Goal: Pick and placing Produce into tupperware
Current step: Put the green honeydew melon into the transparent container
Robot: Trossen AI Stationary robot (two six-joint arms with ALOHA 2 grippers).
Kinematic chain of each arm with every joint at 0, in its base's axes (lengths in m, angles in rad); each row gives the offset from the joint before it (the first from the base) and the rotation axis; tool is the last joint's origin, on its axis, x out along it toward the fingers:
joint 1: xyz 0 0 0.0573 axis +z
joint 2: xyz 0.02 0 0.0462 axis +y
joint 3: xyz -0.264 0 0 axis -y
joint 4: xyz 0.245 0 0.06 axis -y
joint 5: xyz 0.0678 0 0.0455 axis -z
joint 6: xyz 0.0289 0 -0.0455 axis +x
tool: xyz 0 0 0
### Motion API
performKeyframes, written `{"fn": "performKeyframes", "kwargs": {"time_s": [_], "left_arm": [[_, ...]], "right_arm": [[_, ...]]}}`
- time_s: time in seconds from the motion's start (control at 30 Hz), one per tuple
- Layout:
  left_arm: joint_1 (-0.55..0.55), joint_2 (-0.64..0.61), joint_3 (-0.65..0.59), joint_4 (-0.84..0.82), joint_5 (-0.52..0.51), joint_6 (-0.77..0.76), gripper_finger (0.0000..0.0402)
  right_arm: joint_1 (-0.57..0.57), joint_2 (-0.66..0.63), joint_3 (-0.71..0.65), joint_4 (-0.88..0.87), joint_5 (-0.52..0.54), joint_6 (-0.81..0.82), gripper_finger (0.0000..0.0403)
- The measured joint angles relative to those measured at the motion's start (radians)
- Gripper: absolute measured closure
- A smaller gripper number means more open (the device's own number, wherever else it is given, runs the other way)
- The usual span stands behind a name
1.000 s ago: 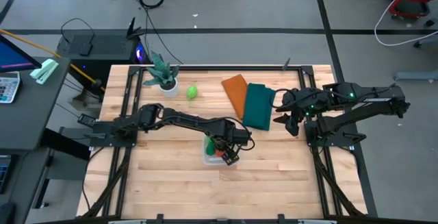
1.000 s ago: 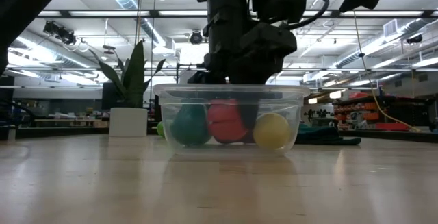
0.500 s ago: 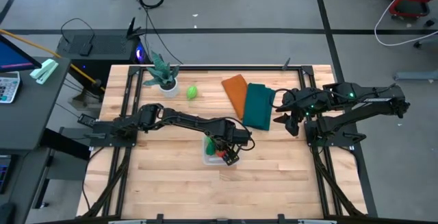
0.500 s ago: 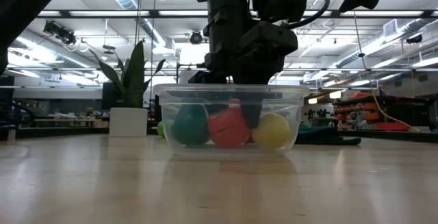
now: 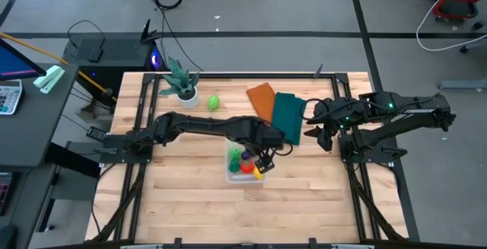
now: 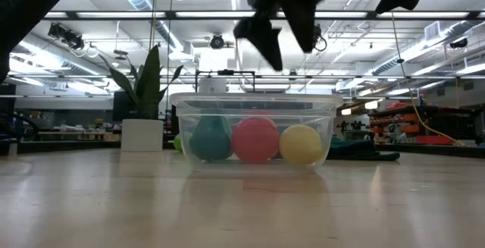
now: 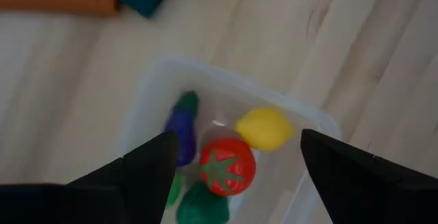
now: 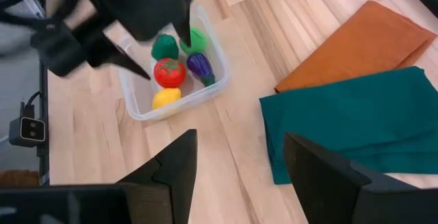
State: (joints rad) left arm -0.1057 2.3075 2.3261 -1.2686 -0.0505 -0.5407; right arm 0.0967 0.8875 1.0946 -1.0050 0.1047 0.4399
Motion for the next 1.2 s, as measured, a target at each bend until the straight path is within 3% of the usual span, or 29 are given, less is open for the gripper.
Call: {"fn": "performKeyframes", "kwargs": {"time_s": [0.13, 0.3, 0.47, 0.7, 0.9, 1.2], "left_arm": [[0.014, -0.029, 0.007, -0.046, -0.043, -0.004, 0.0095], [0.02, -0.067, -0.02, -0.087, -0.179, -0.024, 0.0107], [0.021, -0.071, -0.07, -0.12, -0.204, -0.048, 0.0119], [0.025, -0.107, -0.237, -0.178, -0.204, -0.093, 0.0127], [0.034, -0.243, -0.435, -0.153, -0.228, -0.141, 0.0127], [0.111, -0.522, -0.819, 0.135, -0.272, -0.264, 0.0127]], "right_arm": [[0.0, 0.0, 0.0, 0.0, 0.011, -0.012, 0.0225], [-0.001, 0.0, 0.0, 0.0, 0.025, -0.021, 0.0225], [-0.006, 0.0, 0.0, -0.001, 0.025, -0.026, 0.0225], [-0.034, 0.0, 0.0, -0.003, 0.026, -0.047, 0.0225], [-0.073, 0.0, 0.0, 0.0, 0.026, -0.078, 0.0225], [-0.135, 0.004, 0.0, 0.04, 0.019, -0.112, 0.0225]]}}
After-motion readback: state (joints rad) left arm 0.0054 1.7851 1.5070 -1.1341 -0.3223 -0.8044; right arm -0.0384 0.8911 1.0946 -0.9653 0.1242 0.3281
